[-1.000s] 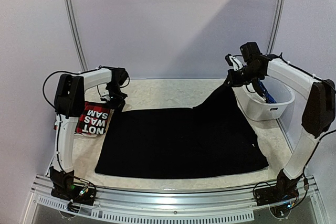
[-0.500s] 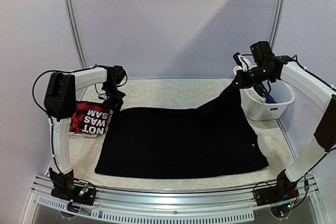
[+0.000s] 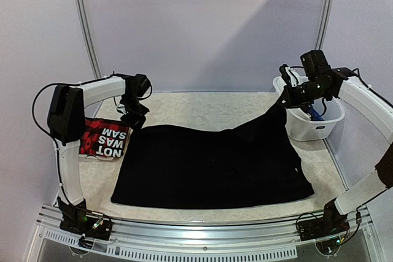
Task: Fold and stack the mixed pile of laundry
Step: Fold the 1/3-folded T-shirt at the corner of the board.
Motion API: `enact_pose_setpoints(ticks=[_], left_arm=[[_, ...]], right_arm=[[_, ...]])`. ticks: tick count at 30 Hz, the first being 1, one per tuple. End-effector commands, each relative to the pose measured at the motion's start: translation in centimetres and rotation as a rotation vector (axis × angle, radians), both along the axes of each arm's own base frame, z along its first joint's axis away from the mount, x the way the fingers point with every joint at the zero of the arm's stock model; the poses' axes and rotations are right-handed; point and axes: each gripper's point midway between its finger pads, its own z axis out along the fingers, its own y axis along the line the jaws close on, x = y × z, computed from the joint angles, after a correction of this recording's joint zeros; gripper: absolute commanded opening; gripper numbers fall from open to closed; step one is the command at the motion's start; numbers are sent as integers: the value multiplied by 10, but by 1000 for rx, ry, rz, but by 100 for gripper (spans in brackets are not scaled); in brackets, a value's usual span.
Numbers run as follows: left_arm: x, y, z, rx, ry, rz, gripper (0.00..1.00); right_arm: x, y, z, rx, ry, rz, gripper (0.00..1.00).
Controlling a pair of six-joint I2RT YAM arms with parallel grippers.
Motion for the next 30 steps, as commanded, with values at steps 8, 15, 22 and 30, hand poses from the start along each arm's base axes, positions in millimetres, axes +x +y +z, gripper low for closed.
enact_pose_setpoints(ticks=[8, 15, 22, 30], left_arm=[[-43, 17, 20, 87, 23, -88, 0], [-60, 18, 18, 95, 34, -139, 0], [-72, 16, 19, 114, 50, -184, 0], [-87, 14, 7, 108, 75, -197, 0]], right_arm=[[-54, -6, -8, 48, 101, -7, 0], [-74, -11, -19, 47, 167, -27, 0], [-92, -16, -29, 40, 234, -39, 0], [-107, -24, -49, 21, 285, -66, 0]])
